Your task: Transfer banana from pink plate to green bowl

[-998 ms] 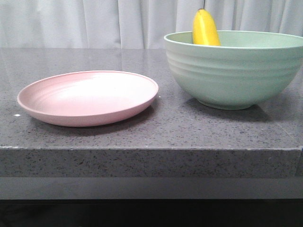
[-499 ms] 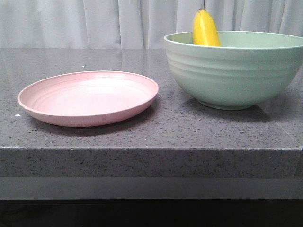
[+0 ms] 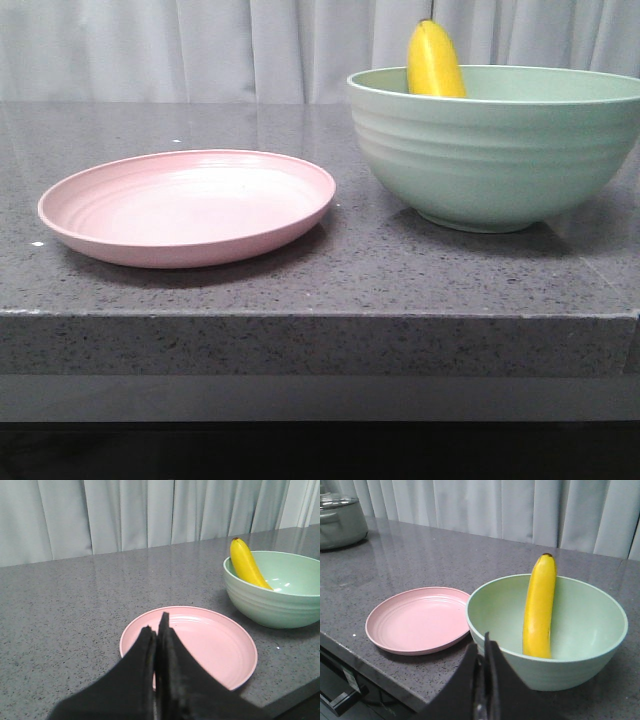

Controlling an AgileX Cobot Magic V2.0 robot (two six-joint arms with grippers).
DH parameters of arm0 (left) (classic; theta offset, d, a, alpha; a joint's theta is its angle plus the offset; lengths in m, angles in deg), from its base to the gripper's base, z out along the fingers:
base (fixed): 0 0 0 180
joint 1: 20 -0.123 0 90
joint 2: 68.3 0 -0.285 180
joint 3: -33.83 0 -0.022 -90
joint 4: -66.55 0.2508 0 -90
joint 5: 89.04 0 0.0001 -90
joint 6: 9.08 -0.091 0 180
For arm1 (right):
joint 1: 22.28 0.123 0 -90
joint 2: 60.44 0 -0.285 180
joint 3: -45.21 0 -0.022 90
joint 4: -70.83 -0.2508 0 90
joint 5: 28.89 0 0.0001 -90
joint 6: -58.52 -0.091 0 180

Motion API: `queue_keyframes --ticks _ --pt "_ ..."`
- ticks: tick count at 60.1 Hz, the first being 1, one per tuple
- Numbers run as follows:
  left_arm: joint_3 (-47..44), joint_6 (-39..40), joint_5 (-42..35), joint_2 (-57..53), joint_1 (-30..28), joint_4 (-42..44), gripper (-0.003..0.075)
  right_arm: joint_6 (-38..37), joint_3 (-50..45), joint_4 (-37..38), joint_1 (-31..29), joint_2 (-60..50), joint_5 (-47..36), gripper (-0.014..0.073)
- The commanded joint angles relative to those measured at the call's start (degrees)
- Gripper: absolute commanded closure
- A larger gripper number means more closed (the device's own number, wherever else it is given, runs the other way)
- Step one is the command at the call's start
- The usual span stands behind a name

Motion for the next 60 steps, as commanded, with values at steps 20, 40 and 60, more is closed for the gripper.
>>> queue_keyframes --ticks 20,40,60 --pt "-1.26 -2.85 -4.15 -1.76 -0.51 -2.93 0.0741 -0.07 1.39 -1.71 0.15 0.42 -2.17 0.0654" --pt "-7.01 -23.12 -5.43 -10.08 -6.67 -22.02 0.0741 -0.12 1.39 -1.71 0.15 0.42 -1.86 0.0654" --pt "-17.52 -23.12 -7.02 -16.9 -26.02 -25.62 0.0741 -0.11 1.39 -1.71 0.15 0.42 -1.36 0.0654"
